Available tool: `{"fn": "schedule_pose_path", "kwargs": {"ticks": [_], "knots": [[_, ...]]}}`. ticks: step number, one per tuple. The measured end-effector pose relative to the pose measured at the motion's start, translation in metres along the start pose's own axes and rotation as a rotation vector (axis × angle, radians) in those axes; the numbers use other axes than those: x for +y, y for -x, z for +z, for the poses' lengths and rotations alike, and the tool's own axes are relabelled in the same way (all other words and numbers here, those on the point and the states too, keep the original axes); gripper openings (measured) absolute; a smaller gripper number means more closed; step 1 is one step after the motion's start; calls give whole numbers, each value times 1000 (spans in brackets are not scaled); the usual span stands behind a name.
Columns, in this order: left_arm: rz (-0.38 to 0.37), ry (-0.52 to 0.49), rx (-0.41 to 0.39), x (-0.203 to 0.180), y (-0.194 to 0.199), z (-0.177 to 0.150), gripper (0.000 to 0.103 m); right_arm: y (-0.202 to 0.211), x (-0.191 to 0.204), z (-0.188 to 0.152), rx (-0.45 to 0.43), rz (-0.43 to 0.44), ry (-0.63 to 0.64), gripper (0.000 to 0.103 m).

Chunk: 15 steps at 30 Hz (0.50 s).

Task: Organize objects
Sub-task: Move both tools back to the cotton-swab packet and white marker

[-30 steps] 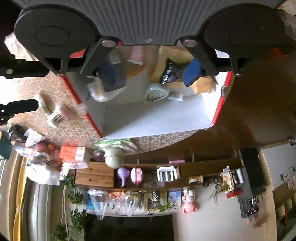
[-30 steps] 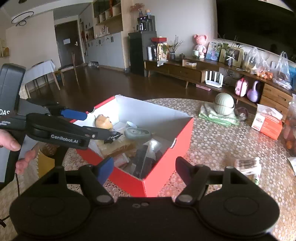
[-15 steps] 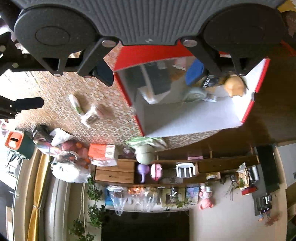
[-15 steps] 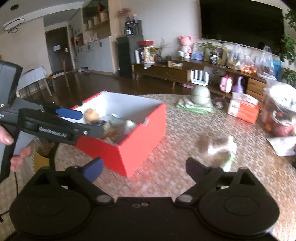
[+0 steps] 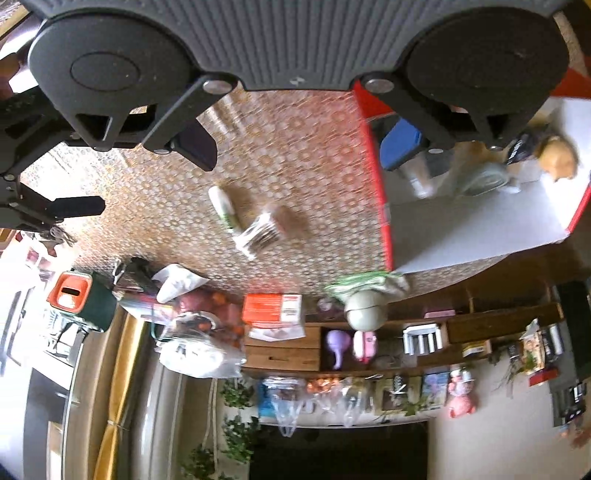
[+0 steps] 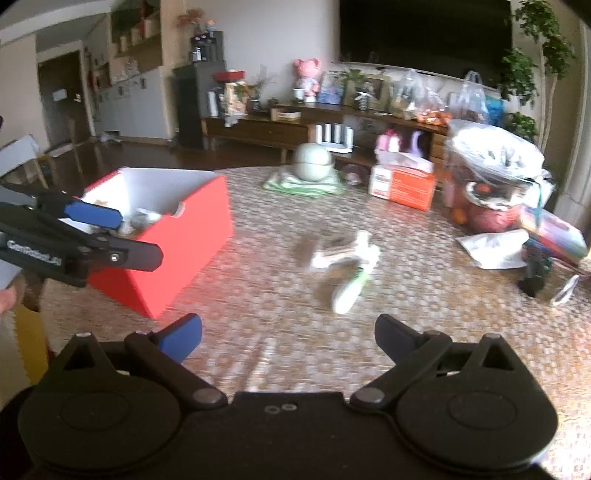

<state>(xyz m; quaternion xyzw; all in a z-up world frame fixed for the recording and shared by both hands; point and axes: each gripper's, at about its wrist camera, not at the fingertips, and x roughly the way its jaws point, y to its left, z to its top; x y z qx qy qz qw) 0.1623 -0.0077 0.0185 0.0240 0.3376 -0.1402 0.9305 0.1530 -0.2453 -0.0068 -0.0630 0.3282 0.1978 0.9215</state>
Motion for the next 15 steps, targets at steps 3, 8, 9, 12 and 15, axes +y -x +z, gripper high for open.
{"fn": "schedule_pose_path", "kwargs": {"ticks": [3,8,9,12,15], "knots": [[-18,-13,-3,-12,-15,4,102,-6,-16,1,0,-29,-10,100],[-19,-6,16,-27,-47,9,102,-18,-49,4,9,-58,-60,100],[-16,-16,17,-31,-53,10,102,-21,-53,4,13,-58,-64,100],[10,-61,16,-41,-72,18,102,-32,-63,5,31,-72,-56,100],[19,-94,25,-47,-93,30,102,-47,-71,8,66,-96,-65,99]]}}
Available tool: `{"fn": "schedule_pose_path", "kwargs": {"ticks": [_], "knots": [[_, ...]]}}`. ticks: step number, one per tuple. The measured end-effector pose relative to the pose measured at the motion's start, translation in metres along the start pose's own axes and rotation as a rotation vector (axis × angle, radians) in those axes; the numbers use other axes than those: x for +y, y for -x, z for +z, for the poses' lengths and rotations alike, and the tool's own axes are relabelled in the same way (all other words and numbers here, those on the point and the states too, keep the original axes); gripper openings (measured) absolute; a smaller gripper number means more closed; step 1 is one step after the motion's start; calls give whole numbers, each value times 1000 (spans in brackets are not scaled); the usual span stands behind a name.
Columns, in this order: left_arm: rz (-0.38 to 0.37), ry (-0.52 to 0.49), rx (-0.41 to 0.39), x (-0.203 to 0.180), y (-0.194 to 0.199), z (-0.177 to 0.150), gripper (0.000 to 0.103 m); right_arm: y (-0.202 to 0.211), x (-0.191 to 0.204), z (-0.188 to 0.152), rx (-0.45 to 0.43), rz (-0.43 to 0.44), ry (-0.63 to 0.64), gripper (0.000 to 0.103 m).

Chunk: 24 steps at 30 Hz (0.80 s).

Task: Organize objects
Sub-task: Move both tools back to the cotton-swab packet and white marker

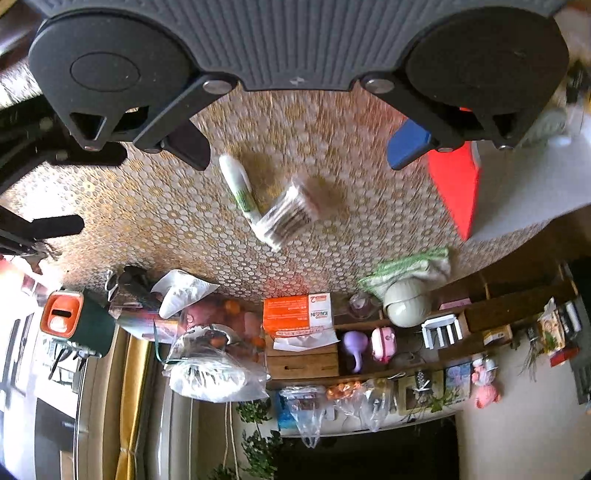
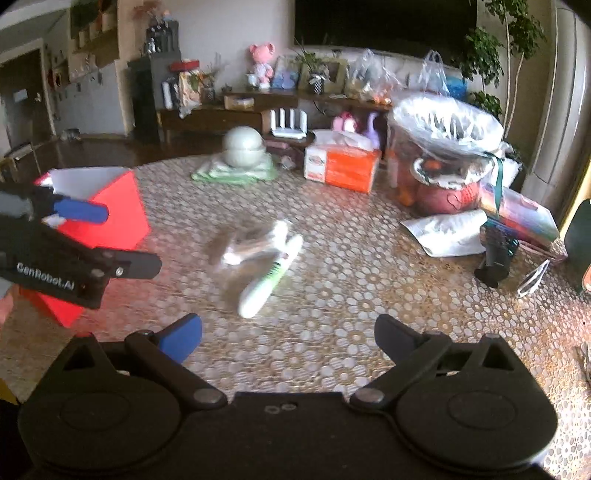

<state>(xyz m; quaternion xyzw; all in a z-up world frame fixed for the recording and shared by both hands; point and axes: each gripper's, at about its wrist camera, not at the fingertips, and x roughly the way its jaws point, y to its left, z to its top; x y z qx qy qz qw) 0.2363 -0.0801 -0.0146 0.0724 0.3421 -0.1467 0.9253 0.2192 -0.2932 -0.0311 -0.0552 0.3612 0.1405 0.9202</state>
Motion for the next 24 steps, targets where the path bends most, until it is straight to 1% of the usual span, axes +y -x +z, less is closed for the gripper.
{"fn": "schedule_pose_path", "kwargs": {"ticks": [1,4,6,10,16,21,24], "knots": [[-3,-16,10,-2,-8,5,102,-6,-4,3,12,-6,-10,99],[-14,-57,80,-4,-38,17,102,-19,-17,11,31,1,-45,97],[-14,-83,99,-5,-54,23,102,-27,-24,16,38,6,-64,97],[33,-142,122,-6,-82,30,102,-41,-25,21,49,43,-48,97],[41,-133,152,0,-119,37,102,-59,-7,16,61,112,49,96],[15,-135,165,-3,-144,41,102,-78,9,16,68,115,71,93],[15,-143,174,-5,-158,41,102,-90,16,17,74,117,74,90]]}}
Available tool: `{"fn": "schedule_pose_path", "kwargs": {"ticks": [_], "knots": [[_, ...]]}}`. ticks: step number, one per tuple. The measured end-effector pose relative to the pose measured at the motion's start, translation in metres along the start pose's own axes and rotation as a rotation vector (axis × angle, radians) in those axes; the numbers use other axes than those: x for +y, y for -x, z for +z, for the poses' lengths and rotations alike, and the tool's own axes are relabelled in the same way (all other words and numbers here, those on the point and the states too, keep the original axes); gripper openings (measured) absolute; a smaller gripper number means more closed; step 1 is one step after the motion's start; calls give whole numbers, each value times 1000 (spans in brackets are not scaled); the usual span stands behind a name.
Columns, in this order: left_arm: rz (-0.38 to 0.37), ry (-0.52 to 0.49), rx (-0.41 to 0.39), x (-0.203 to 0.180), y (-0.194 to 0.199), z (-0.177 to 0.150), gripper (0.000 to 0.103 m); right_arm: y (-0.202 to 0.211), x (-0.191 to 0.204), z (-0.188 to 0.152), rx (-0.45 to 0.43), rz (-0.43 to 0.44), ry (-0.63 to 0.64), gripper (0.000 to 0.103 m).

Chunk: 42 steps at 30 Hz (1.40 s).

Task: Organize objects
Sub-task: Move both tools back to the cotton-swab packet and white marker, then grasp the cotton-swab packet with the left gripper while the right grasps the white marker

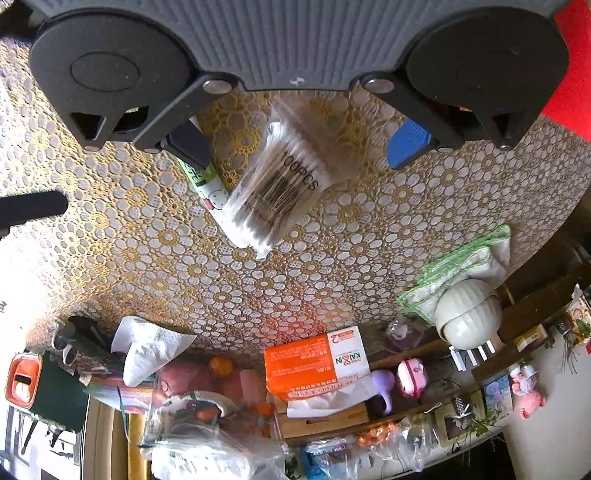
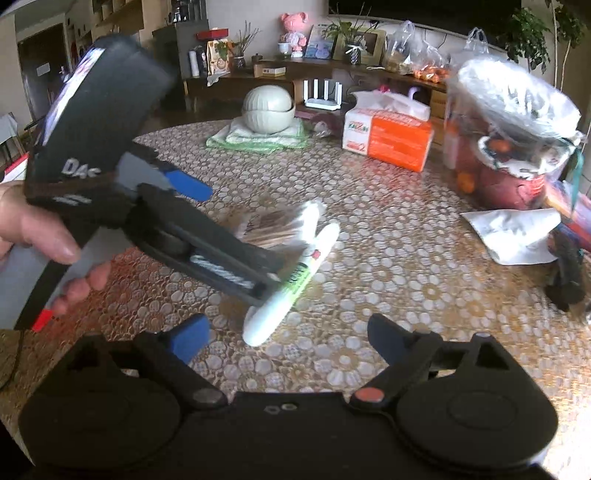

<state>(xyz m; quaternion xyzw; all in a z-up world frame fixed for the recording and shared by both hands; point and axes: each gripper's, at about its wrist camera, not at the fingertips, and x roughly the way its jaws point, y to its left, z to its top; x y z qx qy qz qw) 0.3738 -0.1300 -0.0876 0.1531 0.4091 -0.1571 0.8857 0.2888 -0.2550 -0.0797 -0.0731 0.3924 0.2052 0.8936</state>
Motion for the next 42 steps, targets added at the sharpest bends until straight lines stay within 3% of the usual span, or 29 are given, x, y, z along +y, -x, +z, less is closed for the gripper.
{"fn": "schedule_pose_path", "kwargs": {"ticks": [5,9,21,23,27,28,30,34,42], "knots": [[-3,35,7,7,-18,5,103,-19,4,6,-10,-20,-15,84],[-13,54,31,10,-31,7,102,-32,2,9,-17,-31,-47,72],[-47,52,-6,10,-39,10,101,-48,3,10,-13,-77,-96,46],[-69,44,-11,10,-39,9,95,-48,5,11,-12,-104,-85,38],[-105,50,-19,9,-34,11,65,-45,3,10,-8,-124,-92,20],[-107,43,-20,7,-33,11,55,-44,1,10,-6,-126,-99,19],[-109,35,-16,4,-30,12,44,-42,-4,9,-2,-123,-118,17],[-84,44,-9,3,-22,9,36,-34,-12,3,6,-118,-177,17],[-113,95,-20,1,14,-3,35,5,-7,-7,-12,-95,-245,17]]}}
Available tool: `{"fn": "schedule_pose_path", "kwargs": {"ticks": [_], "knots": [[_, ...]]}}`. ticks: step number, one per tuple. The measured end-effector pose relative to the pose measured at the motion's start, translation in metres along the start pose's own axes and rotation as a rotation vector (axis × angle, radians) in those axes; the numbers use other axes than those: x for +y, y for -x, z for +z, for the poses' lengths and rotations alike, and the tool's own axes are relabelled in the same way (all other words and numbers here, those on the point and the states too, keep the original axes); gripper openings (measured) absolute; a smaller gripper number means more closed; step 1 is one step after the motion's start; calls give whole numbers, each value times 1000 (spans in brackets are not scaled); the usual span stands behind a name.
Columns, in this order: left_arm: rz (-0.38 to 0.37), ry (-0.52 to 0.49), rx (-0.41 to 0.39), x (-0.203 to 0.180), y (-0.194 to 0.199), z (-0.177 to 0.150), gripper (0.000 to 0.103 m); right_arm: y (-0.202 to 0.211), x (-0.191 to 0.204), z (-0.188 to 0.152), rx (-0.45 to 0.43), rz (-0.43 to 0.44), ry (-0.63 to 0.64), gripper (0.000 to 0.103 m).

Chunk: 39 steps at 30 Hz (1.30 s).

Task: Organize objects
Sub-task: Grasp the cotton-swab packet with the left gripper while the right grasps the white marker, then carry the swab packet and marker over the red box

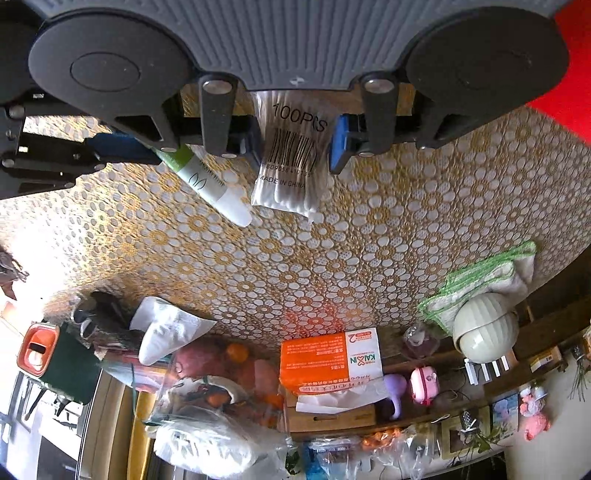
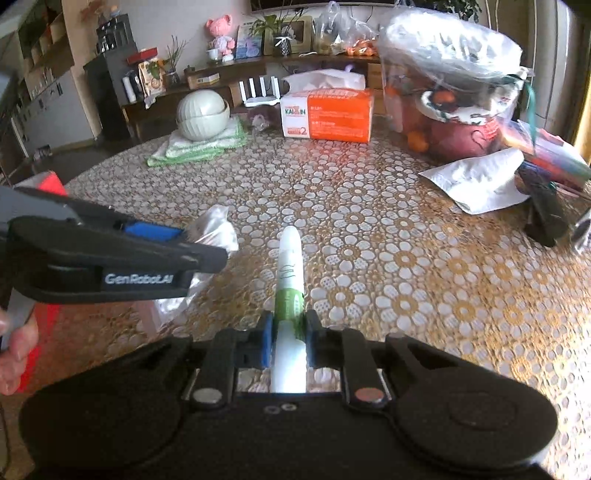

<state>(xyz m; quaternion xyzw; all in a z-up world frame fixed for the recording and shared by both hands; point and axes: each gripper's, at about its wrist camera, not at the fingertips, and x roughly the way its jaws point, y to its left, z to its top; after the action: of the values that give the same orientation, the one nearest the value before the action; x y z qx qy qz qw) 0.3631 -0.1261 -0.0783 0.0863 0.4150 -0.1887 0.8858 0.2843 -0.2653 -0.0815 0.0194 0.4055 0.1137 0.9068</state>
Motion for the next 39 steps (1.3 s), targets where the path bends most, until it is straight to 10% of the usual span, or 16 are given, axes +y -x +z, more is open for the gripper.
{"fn": "schedule_pose_path", "kwargs": {"ticks": [20,39], "knots": [[-54,171,-120,11,147,-57,35,128,57,-15,-109,95,33,17],[21,231,-180,76,249,-115,35,149,157,-14,-109,212,149,17]]}}
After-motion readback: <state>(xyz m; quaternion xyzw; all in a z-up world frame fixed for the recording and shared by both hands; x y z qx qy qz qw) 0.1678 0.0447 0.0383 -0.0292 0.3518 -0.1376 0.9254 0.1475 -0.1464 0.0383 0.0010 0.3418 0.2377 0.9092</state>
